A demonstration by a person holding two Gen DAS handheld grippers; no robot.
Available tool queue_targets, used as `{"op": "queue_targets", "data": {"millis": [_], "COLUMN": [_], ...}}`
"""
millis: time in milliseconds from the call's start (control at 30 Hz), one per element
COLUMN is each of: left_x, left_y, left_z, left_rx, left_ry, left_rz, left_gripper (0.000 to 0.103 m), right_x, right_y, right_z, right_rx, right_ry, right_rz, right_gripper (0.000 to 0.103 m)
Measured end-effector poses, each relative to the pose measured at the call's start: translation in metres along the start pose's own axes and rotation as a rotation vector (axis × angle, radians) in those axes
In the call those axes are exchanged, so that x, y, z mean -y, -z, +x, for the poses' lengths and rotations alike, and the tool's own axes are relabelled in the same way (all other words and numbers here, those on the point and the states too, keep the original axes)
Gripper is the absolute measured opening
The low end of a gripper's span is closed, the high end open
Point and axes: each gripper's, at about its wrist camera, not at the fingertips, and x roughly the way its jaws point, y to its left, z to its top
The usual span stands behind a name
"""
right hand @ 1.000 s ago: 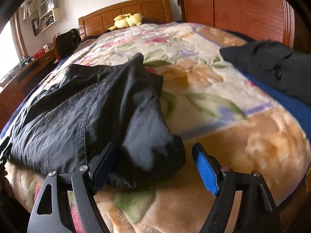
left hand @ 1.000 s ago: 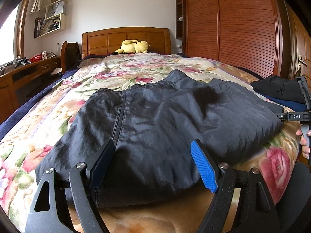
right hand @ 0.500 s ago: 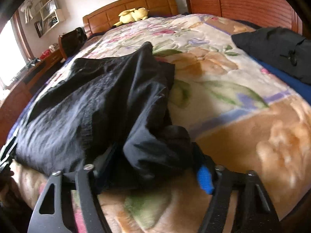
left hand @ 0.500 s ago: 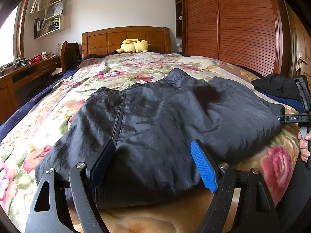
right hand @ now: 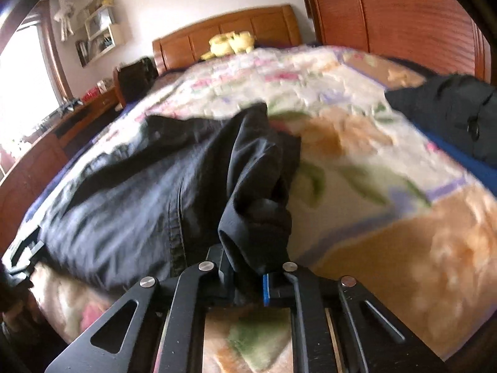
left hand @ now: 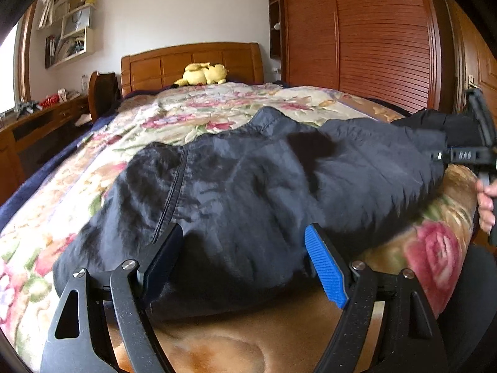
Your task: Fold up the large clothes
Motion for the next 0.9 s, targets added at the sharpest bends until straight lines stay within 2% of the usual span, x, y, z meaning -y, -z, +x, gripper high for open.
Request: {"op": "queue_targets", "data": {"millis": [133, 267, 467, 900], "left_x": [-0.002, -0.008, -0.045, -0.138], "left_y": [0.001, 0.0, -0.002, 0.007], "left_z": [-0.002, -0.013, -0.046, -0.118], "left_rx": [-0.006, 0.009, 0.059, 0.147], "left_ry": [0.015, 0.023, -0.014, -0.2], "left_rz": [-0.007, -0.015, -0.064, -0.204], "left_gripper": [0.081, 0.081, 0.081, 0.081], "right_x": [-0.018, -0.053, -0.118, -0.256], "right_y": [-0.022, -0.043, -0.067, -0.09], "right_z": [-0.017, -0.026, -0.02, 0.016], "right_rx": [0.069, 0.106, 0.129, 0.169], "right_ry": [-0.042, -0.085, -0.168, -0.363], "right_rz": [-0.036, -0.112, -0.229, -0.43], "right_gripper": [0.009, 0.009, 0.008, 0.007]}}
